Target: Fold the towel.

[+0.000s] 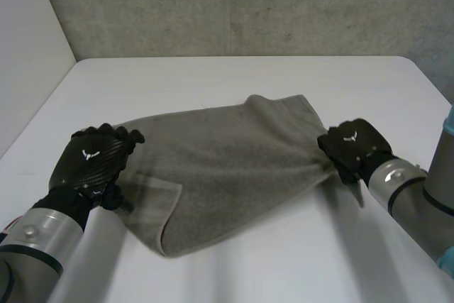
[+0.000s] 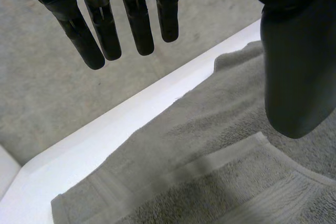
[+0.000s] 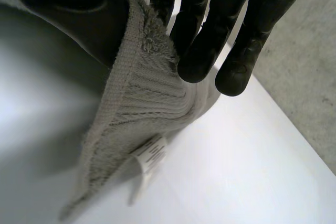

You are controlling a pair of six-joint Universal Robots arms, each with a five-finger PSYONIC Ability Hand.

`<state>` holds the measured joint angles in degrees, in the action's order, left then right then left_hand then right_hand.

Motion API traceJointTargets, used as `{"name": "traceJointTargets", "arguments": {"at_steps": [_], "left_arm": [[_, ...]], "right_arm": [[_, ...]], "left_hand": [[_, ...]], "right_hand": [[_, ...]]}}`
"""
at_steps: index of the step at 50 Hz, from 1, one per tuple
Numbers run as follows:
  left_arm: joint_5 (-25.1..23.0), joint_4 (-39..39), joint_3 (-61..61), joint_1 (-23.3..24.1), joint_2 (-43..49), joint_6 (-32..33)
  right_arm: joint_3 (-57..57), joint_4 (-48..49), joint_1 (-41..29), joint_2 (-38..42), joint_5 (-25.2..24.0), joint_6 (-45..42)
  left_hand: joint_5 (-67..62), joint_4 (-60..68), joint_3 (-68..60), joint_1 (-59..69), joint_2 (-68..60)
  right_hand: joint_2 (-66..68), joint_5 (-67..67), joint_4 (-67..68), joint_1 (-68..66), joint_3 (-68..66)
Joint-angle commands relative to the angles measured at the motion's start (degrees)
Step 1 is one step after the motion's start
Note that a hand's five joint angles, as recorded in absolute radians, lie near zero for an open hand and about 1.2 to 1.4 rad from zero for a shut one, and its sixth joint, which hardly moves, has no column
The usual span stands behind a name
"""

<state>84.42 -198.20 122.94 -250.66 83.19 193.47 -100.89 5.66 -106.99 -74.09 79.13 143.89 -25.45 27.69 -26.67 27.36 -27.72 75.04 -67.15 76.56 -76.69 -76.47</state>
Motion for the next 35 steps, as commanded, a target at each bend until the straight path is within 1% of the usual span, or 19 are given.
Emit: {"name": "traceJointTargets", "arguments": {"at_steps": [1, 4, 6, 7, 8, 9, 11, 12, 14, 15, 16, 17, 19, 20, 22, 23, 24, 26, 35], "left_arm": [[-3.7, 3.5, -6.2, -1.9, 0.3, -0.3], [-4.8, 4.0, -8.8, -2.3, 1.0, -0.2], [-6.3, 4.0, -11.3, -2.2, 5.5, 0.2], [-6.3, 4.0, -11.3, -2.2, 5.6, 0.2], [-6.8, 4.3, -12.8, -2.0, 8.6, 0.5], [-6.8, 4.3, -12.8, -2.0, 8.7, 0.5], [-7.7, 6.0, -16.8, -0.8, 14.5, 1.1], [-7.7, 6.0, -16.8, -0.8, 14.5, 1.1], [-8.0, 10.2, -21.4, 0.3, 20.7, 3.4], [-8.0, 10.2, -21.4, 0.3, 20.8, 3.4], [-8.0, 13.2, -24.4, 0.8, 24.2, 5.3], [-8.0, 13.2, -24.4, 0.8, 24.2, 5.3], [-7.9, 20.9, -30.1, 2.4, 30.1, 10.3], [-7.9, 20.9, -30.1, 2.4, 30.1, 10.3], [-7.7, 28.0, -34.8, 3.2, 34.1, 14.9], [-7.7, 28.0, -34.8, 3.2, 34.1, 14.9], [-7.9, 30.4, -36.5, 3.3, 35.4, 16.0], [-7.8, 31.3, -37.9, 3.4, 36.3, 16.5], [-7.3, 31.4, -40.4, 3.7, 38.9, 16.9]], "right_arm": [[-4.0, 4.7, 2.2, 1.0, -0.2, -2.2], [-4.1, 4.9, 2.2, 1.3, -0.5, -2.0], [-4.3, 5.1, 1.6, 2.6, -0.5, -1.9], [-4.3, 5.2, 1.6, 2.6, -0.5, -1.9], [-4.4, 5.3, 1.4, 3.3, -0.5, -2.1], [-4.5, 5.5, 1.4, 3.8, -0.5, -2.0], [-4.7, 5.6, 1.4, 4.1, -0.5, -2.1], [-4.7, 5.6, 1.4, 4.1, -0.5, -2.1], [-4.8, 5.6, 1.4, 4.3, -0.3, -2.1], [-4.8, 5.6, 1.4, 4.3, -0.3, -2.1], [-4.8, 5.6, 1.4, 4.3, -0.5, -2.1], [-4.9, 5.6, 1.4, 4.4, -0.3, -2.1], [-5.0, 5.6, 1.4, 4.4, -0.3, -2.1], [-5.0, 5.6, 1.4, 4.4, -0.3, -2.1], [-5.3, 5.7, 1.4, 4.4, -0.3, -2.1], [-5.3, 5.7, 1.4, 4.4, -0.3, -2.1], [-5.4, 5.8, 1.4, 4.4, -0.3, -2.1], [-5.5, 5.9, 1.4, 4.4, -0.3, -2.1], [-5.9, 6.5, 1.4, 4.5, 0.1, -2.3]], "left_hand": [[13.8, -6.0, 5.0, -5.7, 6.1], [13.5, -5.7, 4.7, -5.4, 5.7], [12.3, -4.5, 3.5, -4.2, 4.6], [12.3, -4.5, 3.5, -4.2, 4.6], [11.8, -4.0, 3.0, -3.7, 4.1], [11.8, -4.0, 3.0, -3.7, 4.0], [6.8, 1.0, -2.0, 1.3, -1.0], [6.7, 1.0, -2.0, 1.4, -1.0], [5.1, 2.7, -3.7, 3.0, -2.7], [5.1, 2.7, -3.7, 3.0, -2.7], [5.1, 2.7, -3.7, 3.0, -2.7], [5.1, 2.7, -3.7, 3.0, -2.7], [5.6, 2.2, -3.2, 2.5, -2.2], [5.6, 2.2, -3.2, 2.5, -2.2], [7.4, 0.4, -1.4, 0.7, -0.3], [7.4, 0.4, -1.4, 0.7, -0.3], [8.4, -0.6, -0.4, -0.3, 0.7], [9.6, -1.8, 0.8, -1.5, 1.8], [10.6, -2.8, 1.8, -2.5, 2.9]], "right_hand": [[5.0, -2.9, 3.4, -3.3, -3.5], [5.0, -2.9, 3.4, -3.3, -3.5], [5.0, -2.9, 3.4, -3.3, -3.5], [5.0, -2.9, 3.4, -3.3, -3.5], [5.0, -2.9, 3.4, -3.3, -3.5], [5.0, -2.9, 3.4, -3.3, -3.5], [5.0, -2.9, 3.4, -3.3, -3.5], [5.0, -2.9, 3.4, -3.3, -3.5], [5.0, -2.9, 3.4, -3.3, -3.5], [5.0, -2.9, 3.4, -3.3, -3.5], [5.0, -2.9, 3.4, -3.3, -3.5], [5.0, -2.9, 3.4, -3.3, -3.5], [5.0, -2.9, 3.4, -3.3, -3.5], [5.0, -2.9, 3.4, -3.3, -3.5], [5.0, -2.9, 3.4, -3.3, -3.5], [5.0, -2.9, 3.4, -3.3, -3.5], [5.0, -2.9, 3.4, -3.3, -3.5], [5.0, -2.9, 3.4, -3.3, -3.5], [5.0, -2.9, 3.4, -3.3, -3.5]]}}
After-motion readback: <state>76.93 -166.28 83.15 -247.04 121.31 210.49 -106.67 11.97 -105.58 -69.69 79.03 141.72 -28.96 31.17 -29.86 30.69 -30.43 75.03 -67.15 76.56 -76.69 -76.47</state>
